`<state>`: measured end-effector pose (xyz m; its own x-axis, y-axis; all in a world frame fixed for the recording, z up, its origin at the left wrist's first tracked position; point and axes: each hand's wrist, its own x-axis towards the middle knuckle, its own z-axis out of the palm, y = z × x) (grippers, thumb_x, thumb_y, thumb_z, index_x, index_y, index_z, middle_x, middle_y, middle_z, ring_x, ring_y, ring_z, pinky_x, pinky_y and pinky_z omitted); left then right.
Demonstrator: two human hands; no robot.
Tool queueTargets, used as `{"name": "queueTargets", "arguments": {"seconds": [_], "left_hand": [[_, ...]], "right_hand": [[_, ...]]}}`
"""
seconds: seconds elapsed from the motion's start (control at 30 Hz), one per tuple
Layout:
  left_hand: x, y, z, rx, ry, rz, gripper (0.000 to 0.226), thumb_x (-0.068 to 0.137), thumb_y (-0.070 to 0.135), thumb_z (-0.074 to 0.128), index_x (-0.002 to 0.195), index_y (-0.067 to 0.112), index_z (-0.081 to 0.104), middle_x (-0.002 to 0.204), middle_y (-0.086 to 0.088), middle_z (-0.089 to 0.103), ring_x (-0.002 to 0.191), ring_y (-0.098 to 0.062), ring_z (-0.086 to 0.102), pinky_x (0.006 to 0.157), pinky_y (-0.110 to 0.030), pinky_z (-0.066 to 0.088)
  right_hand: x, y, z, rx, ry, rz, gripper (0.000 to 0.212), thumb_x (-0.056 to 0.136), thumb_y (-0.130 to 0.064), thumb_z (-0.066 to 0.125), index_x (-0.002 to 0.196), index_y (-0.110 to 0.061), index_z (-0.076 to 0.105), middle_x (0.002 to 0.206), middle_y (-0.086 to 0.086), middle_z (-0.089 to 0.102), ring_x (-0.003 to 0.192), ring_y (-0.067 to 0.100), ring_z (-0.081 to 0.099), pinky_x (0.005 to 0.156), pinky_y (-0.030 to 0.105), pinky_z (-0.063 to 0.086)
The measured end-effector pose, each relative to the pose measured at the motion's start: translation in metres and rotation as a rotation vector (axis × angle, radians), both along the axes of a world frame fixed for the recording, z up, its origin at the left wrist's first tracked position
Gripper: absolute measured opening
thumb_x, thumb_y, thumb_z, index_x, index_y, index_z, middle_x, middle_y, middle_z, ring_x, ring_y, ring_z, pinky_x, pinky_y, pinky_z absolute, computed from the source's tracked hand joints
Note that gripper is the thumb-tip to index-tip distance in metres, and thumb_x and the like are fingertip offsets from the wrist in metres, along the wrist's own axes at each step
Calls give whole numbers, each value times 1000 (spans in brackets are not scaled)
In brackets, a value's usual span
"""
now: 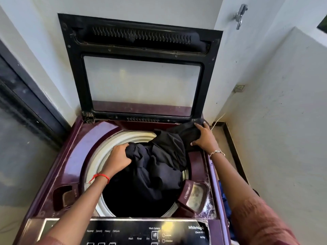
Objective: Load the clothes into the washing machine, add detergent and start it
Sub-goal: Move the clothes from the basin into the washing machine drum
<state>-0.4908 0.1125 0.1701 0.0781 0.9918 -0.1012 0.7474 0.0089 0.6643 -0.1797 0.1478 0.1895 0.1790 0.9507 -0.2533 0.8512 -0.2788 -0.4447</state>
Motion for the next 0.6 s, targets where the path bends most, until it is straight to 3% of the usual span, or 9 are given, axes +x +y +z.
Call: {"name": "queueTargets", "arguments": {"seconds": [0.07,0.13,0.17,0.23,0.33,0.47,0.53,0.6], "left_hand": [[0,3,1,-3,5,-6,23,64,-9,57,85,-5,64,73,-19,66,72,-34,60,60,-38,47],[2,6,3,-7,3,-16,24,63,-9,57,85,-3,65,73,-16,66,71,-32,60,59,-35,45],[3,6,4,-8,5,-21,24,63,-9,57,85,-2,65,72,-15,65,70,-30,60,58,-33,42],[4,7,7,-17,12,-29,25,63,-9,57,85,0,65,70,-10,63,68,-26,57,57,-28,39],[2,8,12,-25,3,-38,24,61,-7,58,82,1,65,70,-10,64,69,-28,60,55,-33,42],[-4,7,20,-26,-25,-29,13,61,-6,60,72,-1,60,64,-10,60,64,-26,57,53,-32,40],[-6,5,25,-10,-56,-18,13,61,-8,60,72,-2,60,64,-10,59,62,-24,55,53,-29,36],[-9,3,29,0,-74,-7,18,62,-8,61,78,-2,63,70,-13,63,65,-22,56,54,-29,38]], "right_hand": [[-3,0,1,96,-77,-43,57,71,-8,77,124,-5,57,141,15,39,118,36,50,97,38,42],[-9,-2,4,213,-180,-71,23,79,1,63,102,4,65,119,18,55,99,39,59,77,39,47],[-11,-4,6,248,-210,-74,17,82,4,55,96,6,64,113,19,58,95,39,59,70,37,45],[-17,-5,11,262,-231,-59,18,86,5,47,98,5,61,108,21,59,97,38,58,72,36,44],[-30,-6,22,299,-226,-34,19,80,3,54,95,1,65,100,19,65,95,37,61,74,36,47],[-53,-6,41,271,84,-41,19,73,-3,72,92,-4,69,96,16,69,93,31,63,76,35,50],[-70,-7,54,221,355,-50,17,71,-5,76,87,-8,70,86,11,68,78,24,64,60,33,56],[-88,-9,62,172,564,-36,15,73,-4,75,84,-10,67,77,8,63,65,21,61,40,26,54]]}}
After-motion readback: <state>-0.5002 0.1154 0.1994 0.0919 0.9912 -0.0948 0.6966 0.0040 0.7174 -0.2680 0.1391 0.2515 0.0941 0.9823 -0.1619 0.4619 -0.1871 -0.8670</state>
